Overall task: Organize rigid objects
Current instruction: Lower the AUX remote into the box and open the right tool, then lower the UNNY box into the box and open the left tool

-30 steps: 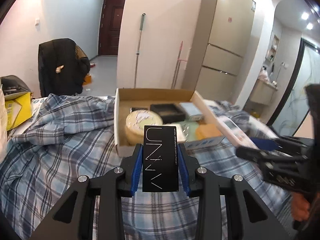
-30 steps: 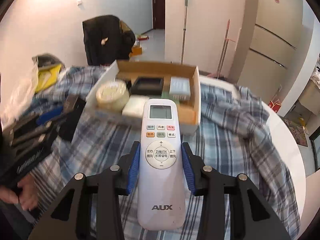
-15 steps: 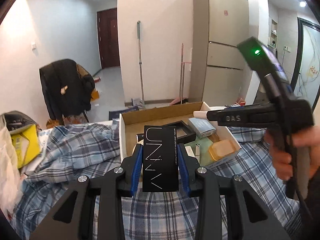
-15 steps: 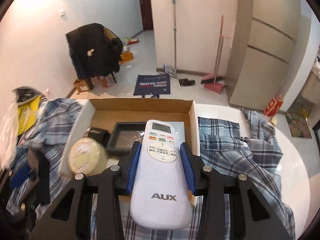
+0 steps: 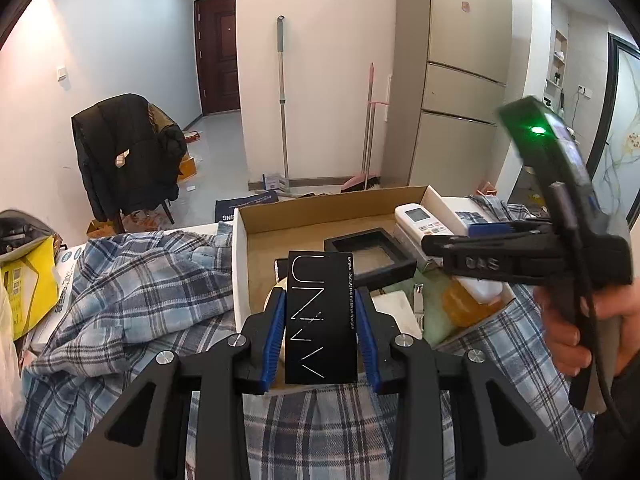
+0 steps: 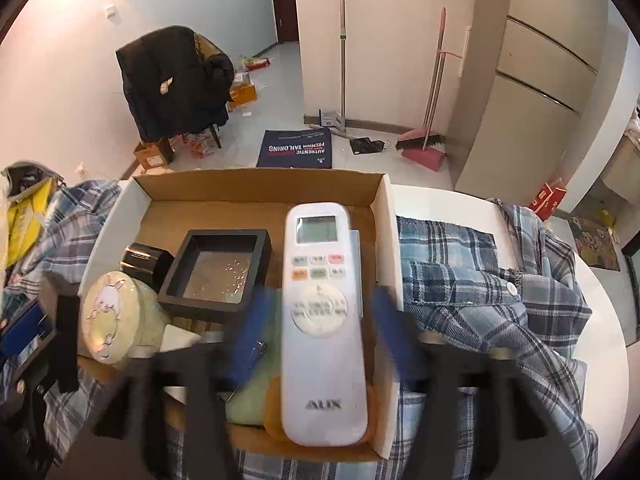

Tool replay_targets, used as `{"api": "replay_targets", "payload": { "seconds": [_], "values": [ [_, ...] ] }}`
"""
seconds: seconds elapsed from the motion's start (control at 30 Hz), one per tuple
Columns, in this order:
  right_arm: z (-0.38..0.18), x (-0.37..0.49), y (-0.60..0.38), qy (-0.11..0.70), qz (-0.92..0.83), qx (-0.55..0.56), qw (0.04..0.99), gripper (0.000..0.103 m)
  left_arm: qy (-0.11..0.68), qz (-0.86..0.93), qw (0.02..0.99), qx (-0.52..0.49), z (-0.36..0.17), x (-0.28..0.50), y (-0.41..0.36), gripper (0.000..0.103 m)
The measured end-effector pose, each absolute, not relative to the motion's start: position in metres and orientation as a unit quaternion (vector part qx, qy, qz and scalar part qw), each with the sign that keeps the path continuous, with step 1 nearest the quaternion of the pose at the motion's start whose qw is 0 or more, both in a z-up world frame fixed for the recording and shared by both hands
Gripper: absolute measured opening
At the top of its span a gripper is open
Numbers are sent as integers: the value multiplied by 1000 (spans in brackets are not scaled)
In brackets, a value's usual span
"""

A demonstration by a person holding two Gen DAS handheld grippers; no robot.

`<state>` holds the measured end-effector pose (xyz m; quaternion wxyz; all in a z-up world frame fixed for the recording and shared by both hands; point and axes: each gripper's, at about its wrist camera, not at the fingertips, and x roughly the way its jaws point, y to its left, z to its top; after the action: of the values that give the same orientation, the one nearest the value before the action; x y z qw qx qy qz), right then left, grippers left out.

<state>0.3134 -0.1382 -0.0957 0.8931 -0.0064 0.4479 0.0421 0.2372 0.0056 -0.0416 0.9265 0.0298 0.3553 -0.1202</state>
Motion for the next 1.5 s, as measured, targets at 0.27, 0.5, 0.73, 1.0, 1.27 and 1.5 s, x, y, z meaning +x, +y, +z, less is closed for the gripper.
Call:
{"api": "replay_targets", "payload": {
  "seconds": [0.27, 0.5, 0.73, 1.0, 1.27, 1.5],
  "values": [
    [-66, 284, -168, 414, 48, 48, 908, 77, 405, -178, 897, -10, -49, 265, -3, 36],
    [-55, 265, -183, 410, 44, 45, 910, 77, 419, -184, 889, -9, -60, 274, -27, 36],
    [-48, 250, -190, 402, 37, 22, 915, 77, 409, -166, 897, 3, -59, 273, -39, 44],
    [-35, 228, -188, 377, 29, 1, 926, 77, 358, -146, 922, -1, -29, 255, -28, 65],
    [-10, 183, -180, 328, 29, 1, 944, 77, 248, -152, 957, -12, 26, 189, -10, 85],
    [0, 125, -172, 269, 29, -6, 963, 87, 187, -145, 971, 22, 37, 122, -5, 87]
  ]
}}
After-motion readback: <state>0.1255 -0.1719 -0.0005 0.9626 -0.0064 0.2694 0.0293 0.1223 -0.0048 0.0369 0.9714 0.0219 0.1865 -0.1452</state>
